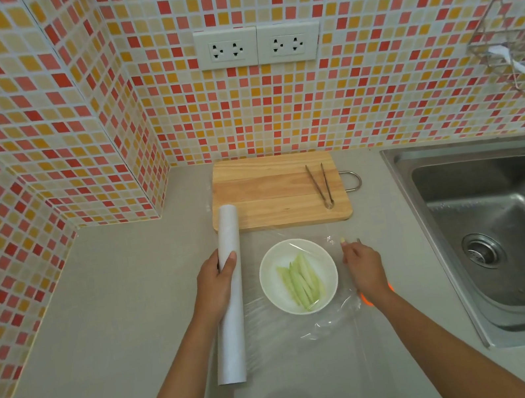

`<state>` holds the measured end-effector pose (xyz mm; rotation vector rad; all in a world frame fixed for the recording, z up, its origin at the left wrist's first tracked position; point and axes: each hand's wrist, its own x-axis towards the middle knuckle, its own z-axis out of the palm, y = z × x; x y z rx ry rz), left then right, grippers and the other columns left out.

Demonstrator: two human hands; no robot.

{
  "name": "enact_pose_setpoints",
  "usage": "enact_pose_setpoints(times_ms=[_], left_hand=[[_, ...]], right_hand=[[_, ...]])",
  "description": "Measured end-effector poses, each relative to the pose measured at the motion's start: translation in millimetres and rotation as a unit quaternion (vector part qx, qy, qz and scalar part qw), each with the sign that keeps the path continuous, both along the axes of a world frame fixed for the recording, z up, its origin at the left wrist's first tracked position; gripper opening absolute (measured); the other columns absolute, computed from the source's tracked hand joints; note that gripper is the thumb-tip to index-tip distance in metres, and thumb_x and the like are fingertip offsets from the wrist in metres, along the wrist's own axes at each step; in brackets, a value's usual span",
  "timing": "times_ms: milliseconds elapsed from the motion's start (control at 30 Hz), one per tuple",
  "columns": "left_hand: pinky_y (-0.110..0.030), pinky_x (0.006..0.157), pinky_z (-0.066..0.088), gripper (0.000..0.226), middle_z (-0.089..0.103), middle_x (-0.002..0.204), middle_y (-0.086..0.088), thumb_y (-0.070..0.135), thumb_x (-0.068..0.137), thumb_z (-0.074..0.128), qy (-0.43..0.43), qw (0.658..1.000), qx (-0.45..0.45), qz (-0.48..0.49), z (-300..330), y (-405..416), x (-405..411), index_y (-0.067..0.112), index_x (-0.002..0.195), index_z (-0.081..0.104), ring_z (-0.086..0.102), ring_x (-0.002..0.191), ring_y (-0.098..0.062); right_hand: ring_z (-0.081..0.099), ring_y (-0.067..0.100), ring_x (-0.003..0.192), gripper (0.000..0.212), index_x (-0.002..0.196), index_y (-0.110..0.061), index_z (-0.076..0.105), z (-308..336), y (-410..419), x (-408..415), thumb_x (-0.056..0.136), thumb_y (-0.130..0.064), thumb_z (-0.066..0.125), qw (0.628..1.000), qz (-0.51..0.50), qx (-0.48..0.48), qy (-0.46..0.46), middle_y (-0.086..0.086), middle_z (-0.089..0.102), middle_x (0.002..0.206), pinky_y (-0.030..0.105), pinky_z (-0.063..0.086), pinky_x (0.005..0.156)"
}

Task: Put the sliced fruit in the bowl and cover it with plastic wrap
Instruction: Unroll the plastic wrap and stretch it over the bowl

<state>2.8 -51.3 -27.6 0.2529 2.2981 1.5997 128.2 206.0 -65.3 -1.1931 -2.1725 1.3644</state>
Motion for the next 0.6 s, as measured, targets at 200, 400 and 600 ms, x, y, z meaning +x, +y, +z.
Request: enact_pose_setpoints(times_ms=[200,400,600], left_hand=[[-0.018,0.069,0.045,0.019,0.067,0.092,0.006,0.036,0.098,0.051,0.0,1.0,0.004,0.003,-2.0,2.3,-0.9,0.021,0.099,0.063,0.06,0.081,-0.001],[-0.017,0.067,0.042,0.015,0.067,0.09,0.01,0.037,0.098,0.051,-0.001,1.0,0.011,0.003,-1.0,3.1,-0.7,0.027,0.098,0.063,0.06,0.08,0.003],[-0.017,0.068,0.043,0.013,0.066,0.092,0.013,0.038,0.098,0.051,0.007,1.0,0.005,0.001,1.7,4.4,-1.6,0.029,0.099,0.061,0.061,0.084,0.002]], right_hand=[[0.049,0.025,0.058,0.036,0.067,-0.013,0.046,7.2,-2.2,-2.4,0.093,-0.037,0.053,0.978,0.011,0.126,-0.167,-0.002,0.049,0.057,0.029,0.031,0.05],[0.052,0.027,0.066,0.03,0.078,-0.015,0.05,9.9,1.3,-2.2,0.092,-0.041,0.05,0.968,-0.03,0.144,-0.204,0.002,0.057,0.07,0.031,0.04,0.061],[0.062,0.032,0.079,0.023,0.094,-0.011,0.058,9.8,3.9,-0.5,0.093,-0.032,0.049,0.966,-0.031,0.141,-0.214,0.009,0.067,0.086,0.032,0.042,0.065]])
